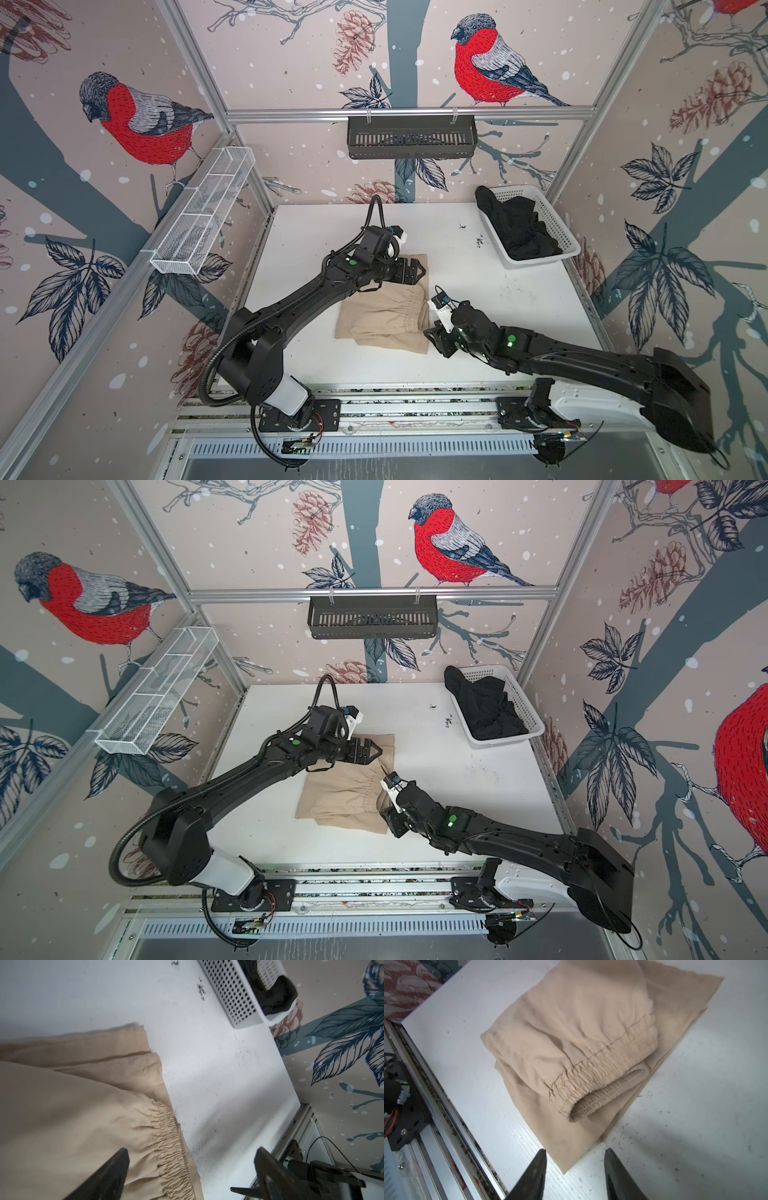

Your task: Fold and stack the shorts

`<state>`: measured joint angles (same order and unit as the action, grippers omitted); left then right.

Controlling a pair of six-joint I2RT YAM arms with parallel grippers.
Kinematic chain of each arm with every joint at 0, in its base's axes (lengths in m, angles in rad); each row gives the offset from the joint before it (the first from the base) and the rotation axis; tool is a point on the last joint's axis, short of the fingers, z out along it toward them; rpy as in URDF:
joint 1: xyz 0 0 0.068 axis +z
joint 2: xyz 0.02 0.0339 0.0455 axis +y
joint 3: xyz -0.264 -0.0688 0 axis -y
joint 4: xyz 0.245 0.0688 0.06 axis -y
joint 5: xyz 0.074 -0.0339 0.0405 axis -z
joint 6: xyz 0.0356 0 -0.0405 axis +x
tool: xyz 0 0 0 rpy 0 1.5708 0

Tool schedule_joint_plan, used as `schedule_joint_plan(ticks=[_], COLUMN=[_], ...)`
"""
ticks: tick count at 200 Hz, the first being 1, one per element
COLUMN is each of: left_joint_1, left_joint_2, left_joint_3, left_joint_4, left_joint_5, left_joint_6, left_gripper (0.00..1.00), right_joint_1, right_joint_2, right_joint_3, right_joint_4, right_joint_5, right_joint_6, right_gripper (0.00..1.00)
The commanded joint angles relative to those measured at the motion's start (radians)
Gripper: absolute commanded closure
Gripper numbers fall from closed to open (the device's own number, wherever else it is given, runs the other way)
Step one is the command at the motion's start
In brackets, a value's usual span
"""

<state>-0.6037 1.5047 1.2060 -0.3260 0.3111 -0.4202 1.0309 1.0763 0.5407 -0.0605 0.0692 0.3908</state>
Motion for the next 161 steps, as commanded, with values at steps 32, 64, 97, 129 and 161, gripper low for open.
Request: schedule_joint_plan(ticks=[32,64,97,129,161], left_joint_1=[0.12,0.147,0.153,0.153,0.153], left_joint_2=[-0.179,-0.278,-0.305,-0.31,-0.279], left_joint_3=[-0.123,-0.285,-0.395,-0.489,-0.563], left_joint_4=[0.018,0.088,0.112,0.145,0.225], left_joint_5=[-0.245,-0.266,-0.262,-0.26,-0.215], left_joint_6=[-0.03,-0.054,-0.08,-0.106,-0.113], left_gripper=[0.03,0.03,0.03,0.03,0.03], right_joint_1=[-0.062,-0.086,-0.122,-0.101,-0.084], right_joint_2=[0.111,0.36,0.509,0.588,0.625], right_joint_3=[0.172,0.3,0.291,0.222,0.212], right_joint_4=[0.057,0.089,0.098,0.083,0.068], right_joint_5=[-0.02,-0.101,-0.157,-0.114,-0.113], right_joint_6=[-0.123,-0.191,-0.202,-0.189,-0.163], right_gripper=[0.6,0.61,0.69,0.75,0.74])
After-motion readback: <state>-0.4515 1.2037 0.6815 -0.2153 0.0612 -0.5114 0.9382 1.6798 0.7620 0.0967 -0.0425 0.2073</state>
